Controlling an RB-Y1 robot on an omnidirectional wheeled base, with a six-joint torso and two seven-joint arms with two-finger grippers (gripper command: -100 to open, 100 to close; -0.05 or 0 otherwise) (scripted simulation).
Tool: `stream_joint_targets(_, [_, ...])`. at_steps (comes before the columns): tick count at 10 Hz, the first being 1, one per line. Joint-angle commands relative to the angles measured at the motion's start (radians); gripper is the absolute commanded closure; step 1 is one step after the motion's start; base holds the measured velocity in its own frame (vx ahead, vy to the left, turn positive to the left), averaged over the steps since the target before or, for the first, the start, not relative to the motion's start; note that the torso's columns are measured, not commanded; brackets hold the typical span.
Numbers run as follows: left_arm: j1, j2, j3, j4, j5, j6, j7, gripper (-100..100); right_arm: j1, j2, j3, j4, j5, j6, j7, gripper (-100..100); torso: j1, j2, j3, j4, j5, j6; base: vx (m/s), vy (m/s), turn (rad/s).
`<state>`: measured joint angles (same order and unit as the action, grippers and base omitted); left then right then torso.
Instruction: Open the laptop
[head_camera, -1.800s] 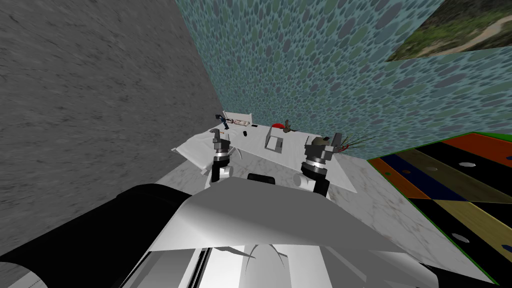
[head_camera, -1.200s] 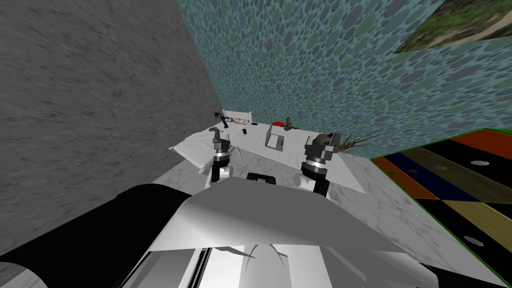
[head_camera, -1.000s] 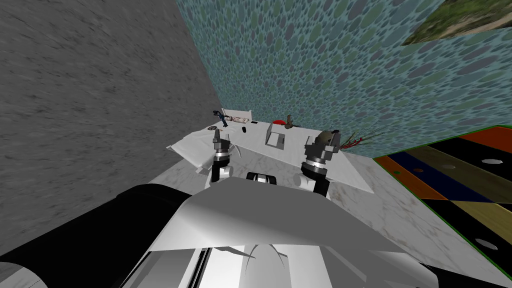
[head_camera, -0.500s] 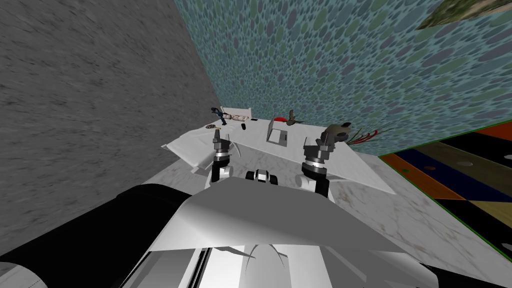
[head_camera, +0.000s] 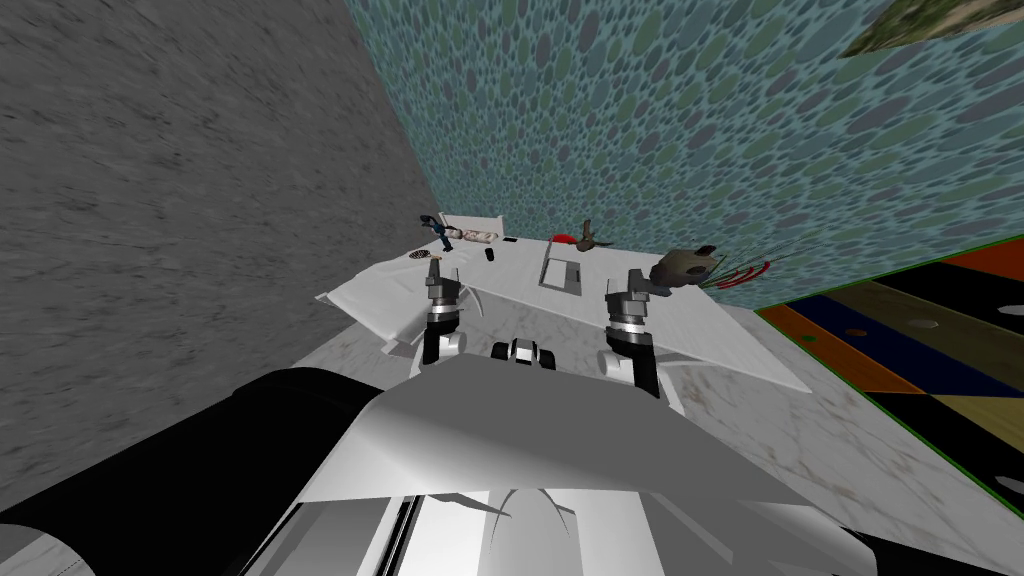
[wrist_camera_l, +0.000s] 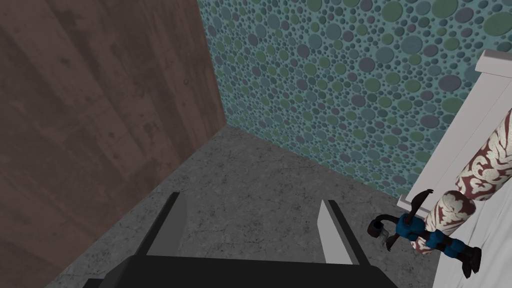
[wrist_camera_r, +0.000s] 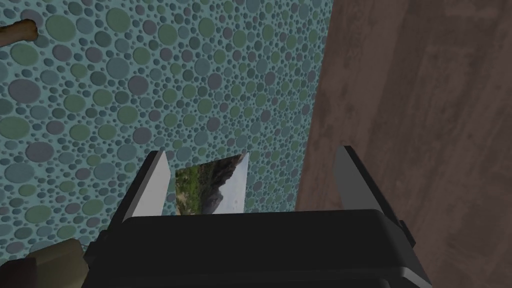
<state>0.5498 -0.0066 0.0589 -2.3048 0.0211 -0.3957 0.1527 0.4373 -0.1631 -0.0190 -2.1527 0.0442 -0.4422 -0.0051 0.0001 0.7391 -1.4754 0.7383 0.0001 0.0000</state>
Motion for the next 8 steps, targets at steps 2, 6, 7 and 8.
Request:
stream_joint_targets(2, [0.0, 0.0, 0.0, 0.0, 0.0, 0.0, 0.0, 0, -0.006, -0.045, -0.026, 0.033, 0.088, 0.035, 0.078, -100, 0.001, 0.0, 0.0, 0.0, 0.0, 0.0, 0.024, 0.123, -0.039])
stream_joint_targets(6, [0.0, 0.0, 0.0, 0.0, 0.0, 0.0, 0.0, 0, -0.02, -0.098, -0.06, 0.079, 0.196, 0.078, 0.171, -100, 0.003, -0.001, -0.001, 0.0, 0.001, 0.0, 0.039, 0.119, -0.045])
stream_joint_targets(7, [0.0, 0.0, 0.0, 0.0, 0.0, 0.0, 0.0, 0, -0.025, -0.116, -0.071, 0.095, 0.233, 0.093, 0.203, -100, 0.0, -0.001, 0.0, 0.0, 0.0, 0.0, 0.029, 0.092, -0.035])
stream_joint_targets(8, [0.0, 0.0, 0.0, 0.0, 0.0, 0.0, 0.0, 0, -0.031, -0.133, -0.083, 0.112, 0.263, 0.108, 0.236, -100, -0.002, 0.0, 0.0, 0.0, -0.001, 0.0, 0.04, 0.122, -0.055])
